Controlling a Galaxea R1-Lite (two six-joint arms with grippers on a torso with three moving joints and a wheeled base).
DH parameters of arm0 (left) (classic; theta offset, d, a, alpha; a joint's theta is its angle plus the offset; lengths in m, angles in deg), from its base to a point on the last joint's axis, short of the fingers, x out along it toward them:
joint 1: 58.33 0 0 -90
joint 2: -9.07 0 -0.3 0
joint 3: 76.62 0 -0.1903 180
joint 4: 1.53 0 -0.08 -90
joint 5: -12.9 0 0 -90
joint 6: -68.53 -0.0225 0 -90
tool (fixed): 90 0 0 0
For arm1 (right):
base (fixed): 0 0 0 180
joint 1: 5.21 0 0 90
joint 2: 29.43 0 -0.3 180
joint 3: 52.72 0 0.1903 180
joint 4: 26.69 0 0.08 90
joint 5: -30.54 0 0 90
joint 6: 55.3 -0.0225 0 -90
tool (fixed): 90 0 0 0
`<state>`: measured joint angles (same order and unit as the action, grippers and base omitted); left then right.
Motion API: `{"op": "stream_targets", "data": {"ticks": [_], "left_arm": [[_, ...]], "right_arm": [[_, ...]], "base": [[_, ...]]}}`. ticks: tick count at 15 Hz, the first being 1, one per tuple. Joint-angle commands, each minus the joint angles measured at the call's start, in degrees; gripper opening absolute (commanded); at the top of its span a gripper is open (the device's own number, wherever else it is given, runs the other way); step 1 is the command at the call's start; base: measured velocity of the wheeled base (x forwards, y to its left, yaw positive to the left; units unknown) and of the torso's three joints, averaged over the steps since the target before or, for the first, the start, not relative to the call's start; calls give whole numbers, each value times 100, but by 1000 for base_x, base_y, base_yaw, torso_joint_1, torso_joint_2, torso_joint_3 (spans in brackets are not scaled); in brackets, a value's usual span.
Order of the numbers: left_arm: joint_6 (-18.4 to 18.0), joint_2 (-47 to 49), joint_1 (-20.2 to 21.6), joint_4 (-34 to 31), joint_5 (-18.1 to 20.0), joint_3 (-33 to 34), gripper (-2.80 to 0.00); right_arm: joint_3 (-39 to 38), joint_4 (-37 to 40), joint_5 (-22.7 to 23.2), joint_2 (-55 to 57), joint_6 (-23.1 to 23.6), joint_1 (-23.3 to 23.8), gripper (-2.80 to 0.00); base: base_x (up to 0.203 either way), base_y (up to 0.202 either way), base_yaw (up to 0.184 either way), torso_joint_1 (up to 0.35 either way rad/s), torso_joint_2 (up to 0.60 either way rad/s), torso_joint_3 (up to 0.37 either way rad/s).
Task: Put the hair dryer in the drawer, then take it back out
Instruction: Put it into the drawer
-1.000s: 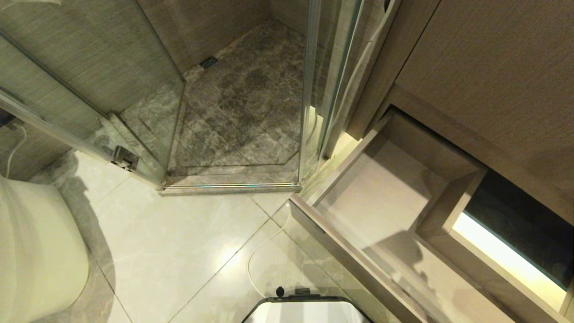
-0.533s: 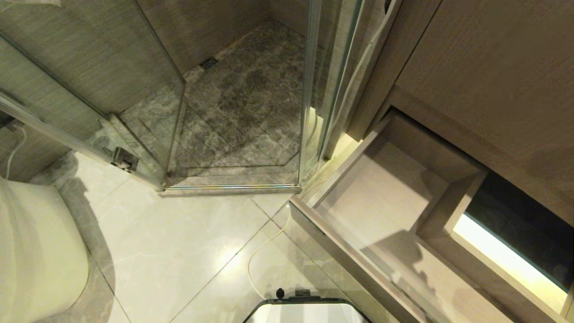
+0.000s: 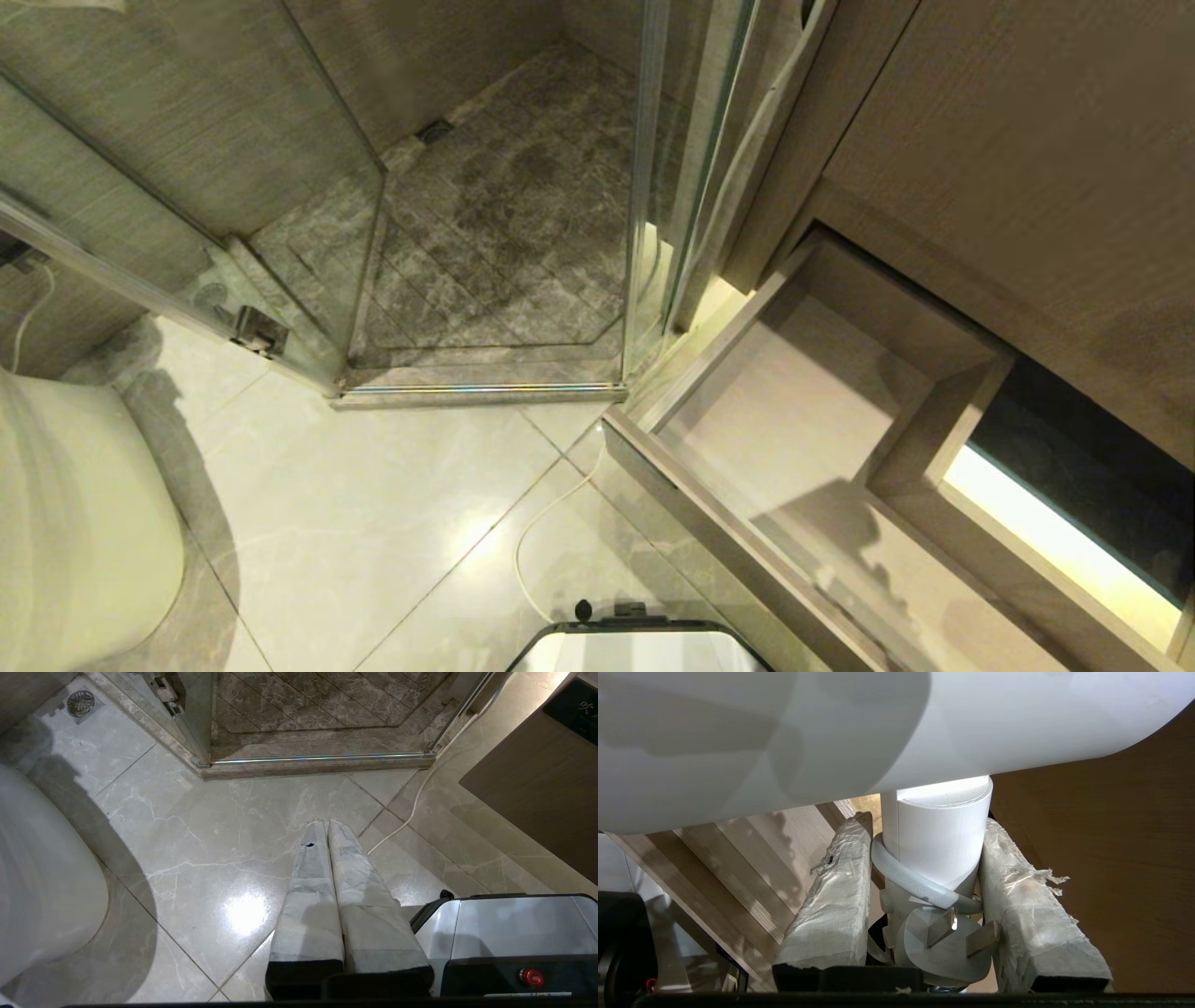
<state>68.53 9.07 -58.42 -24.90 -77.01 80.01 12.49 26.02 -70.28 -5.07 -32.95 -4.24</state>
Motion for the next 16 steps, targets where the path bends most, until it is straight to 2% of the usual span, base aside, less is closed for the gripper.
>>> {"op": "stream_targets", "data": {"ticks": [1, 5, 16], "left_arm": [[0, 0, 1, 0, -1, 9, -280], [0, 0, 1, 0, -1, 9, -280], [0, 0, 1, 0, -1, 9, -280]], "right_arm": [[17, 63, -7, 8, 15, 0, -280], [35, 63, 13, -1, 7, 0, -280], [48, 80, 10, -10, 7, 0, -280]], "base": [[0, 0, 0, 0, 0, 0], [-1, 1, -53, 1, 2, 0], [1, 8, -168, 3, 2, 3]]}}
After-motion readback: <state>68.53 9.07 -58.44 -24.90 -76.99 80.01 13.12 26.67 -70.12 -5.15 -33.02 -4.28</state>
